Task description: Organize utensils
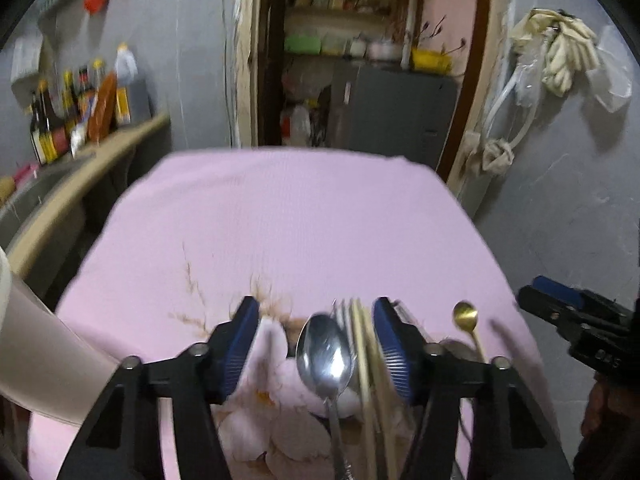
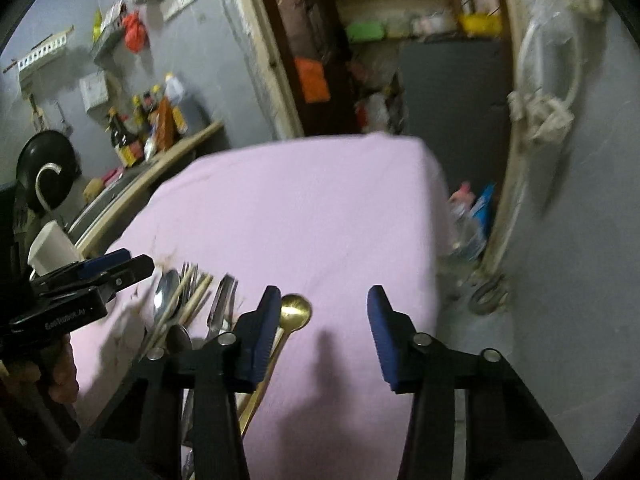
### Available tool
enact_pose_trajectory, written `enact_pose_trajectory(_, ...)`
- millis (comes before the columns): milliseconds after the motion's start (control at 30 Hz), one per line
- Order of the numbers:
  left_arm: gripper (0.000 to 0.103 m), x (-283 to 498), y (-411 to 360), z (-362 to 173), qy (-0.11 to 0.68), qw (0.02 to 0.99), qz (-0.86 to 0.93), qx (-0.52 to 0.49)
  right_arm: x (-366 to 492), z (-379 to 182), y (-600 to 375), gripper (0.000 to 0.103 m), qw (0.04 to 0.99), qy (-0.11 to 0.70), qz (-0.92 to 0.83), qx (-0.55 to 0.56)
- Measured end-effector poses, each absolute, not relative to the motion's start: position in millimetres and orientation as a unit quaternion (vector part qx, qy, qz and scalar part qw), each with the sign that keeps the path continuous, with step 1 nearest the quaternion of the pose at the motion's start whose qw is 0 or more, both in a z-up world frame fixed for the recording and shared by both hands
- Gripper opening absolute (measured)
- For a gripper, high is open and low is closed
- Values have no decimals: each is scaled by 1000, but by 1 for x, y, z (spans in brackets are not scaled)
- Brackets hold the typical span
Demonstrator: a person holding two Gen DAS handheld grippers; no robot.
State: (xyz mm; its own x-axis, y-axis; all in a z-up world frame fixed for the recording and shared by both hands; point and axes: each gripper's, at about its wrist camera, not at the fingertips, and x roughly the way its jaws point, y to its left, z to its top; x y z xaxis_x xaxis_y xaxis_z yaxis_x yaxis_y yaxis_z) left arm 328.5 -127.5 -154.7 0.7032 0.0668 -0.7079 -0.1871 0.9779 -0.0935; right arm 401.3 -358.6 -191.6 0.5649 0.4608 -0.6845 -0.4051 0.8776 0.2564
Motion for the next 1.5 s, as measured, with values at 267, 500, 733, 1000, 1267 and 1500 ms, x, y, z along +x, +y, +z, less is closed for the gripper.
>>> enact_pose_trajectory(267,35,343,-117,-183,423,898,56,-105,420,-224,-338,31,853,432,293,7)
enact_pose_trajectory(500,35,346,-113,-183,419,903,28,-92,426,-226,-339,24,838,432,332,-24)
enact_pose_trajectory(733,16,357,-123,-185,440,894,-41,-75,427,-218,-336,23,815,432,382,-62)
enact_pose_trajectory(1000,11,358,-120,-187,451,885,-55,-103,433,-213,-340,6,806,446,385,-62)
enact_pose_trajectory(1267,4,347,-118,-181,460,877,-60,-126,428,-214,-340,3,804,449,387,-52)
enact_pose_trajectory(1500,5,344,-111,-183,467,868,-65,-157,423,-215,-347,2,809,450,376,-36)
